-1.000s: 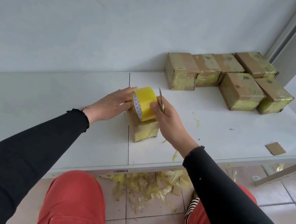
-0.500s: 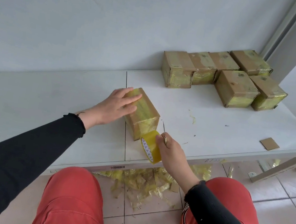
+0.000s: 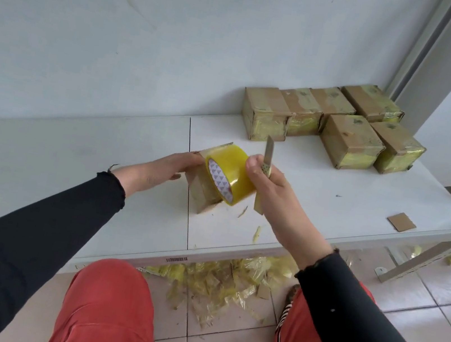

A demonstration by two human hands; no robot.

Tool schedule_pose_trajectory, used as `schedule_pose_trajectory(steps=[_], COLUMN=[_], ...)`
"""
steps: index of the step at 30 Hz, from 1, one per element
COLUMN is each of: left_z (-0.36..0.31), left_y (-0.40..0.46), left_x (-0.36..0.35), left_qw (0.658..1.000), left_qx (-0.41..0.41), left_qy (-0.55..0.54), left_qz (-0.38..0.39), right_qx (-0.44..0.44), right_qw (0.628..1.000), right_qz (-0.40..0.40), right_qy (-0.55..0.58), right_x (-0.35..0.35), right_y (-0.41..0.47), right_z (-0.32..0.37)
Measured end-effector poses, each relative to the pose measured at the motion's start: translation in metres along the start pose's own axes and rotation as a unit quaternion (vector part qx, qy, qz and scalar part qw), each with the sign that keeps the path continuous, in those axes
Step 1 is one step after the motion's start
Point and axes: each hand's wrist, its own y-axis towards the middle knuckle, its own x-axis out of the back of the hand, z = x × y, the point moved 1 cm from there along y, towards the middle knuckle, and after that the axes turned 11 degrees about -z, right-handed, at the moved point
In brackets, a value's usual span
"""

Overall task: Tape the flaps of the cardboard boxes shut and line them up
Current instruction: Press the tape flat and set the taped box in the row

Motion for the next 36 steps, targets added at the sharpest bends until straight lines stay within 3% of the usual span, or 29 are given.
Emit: schedule_pose_trajectory(steps=[4, 6, 10, 14, 18, 21, 26, 30, 33, 36], left_z=[-0.003, -0.008, -0.006, -0.006, -0.01, -0.004, -0.006, -0.025, -0.049, -0.056], left_y=[-0.002, -0.002, 0.003, 0.007, 0.009, 0.012, 0.016, 0.018, 0.014, 0.011], left_x=[-0.002, 0.0, 0.0, 0.0, 0.001, 0.003, 0.0, 0.013, -0.002, -0.042], left_qw=[0.984, 0.975, 0.976, 0.979, 0.978, 0.978, 0.98, 0.958, 0.899, 0.821], left_qx=[-0.11, -0.157, -0.143, -0.117, -0.131, -0.139, -0.142, -0.165, -0.154, -0.146], left_qy=[-0.053, -0.035, -0.006, -0.042, -0.058, -0.048, -0.013, 0.17, 0.381, 0.521], left_qz=[-0.127, -0.151, -0.166, -0.164, -0.149, -0.145, -0.137, -0.16, -0.149, -0.186], right_qx=[0.015, 0.011, 0.017, 0.06, 0.1, 0.079, -0.038, -0.035, -0.043, -0.055], right_qw=[0.999, 0.999, 0.997, 0.995, 0.994, 0.988, 0.972, 0.968, 0.972, 0.976], right_qz=[0.031, 0.046, 0.07, 0.029, -0.005, -0.032, -0.014, -0.006, -0.011, -0.021], right_qy=[-0.01, -0.016, -0.03, -0.079, -0.047, -0.125, -0.233, -0.247, -0.229, -0.211], right_x=[-0.007, -0.01, -0.015, -0.02, -0.022, -0.013, -0.008, -0.014, -0.016, -0.017], right_y=[0.024, 0.029, 0.03, 0.034, 0.016, -0.012, -0.027, -0.018, -0.016, -0.016], right_z=[0.007, 0.004, 0.0, -0.003, -0.005, -0.032, -0.075, -0.083, -0.088, -0.09])
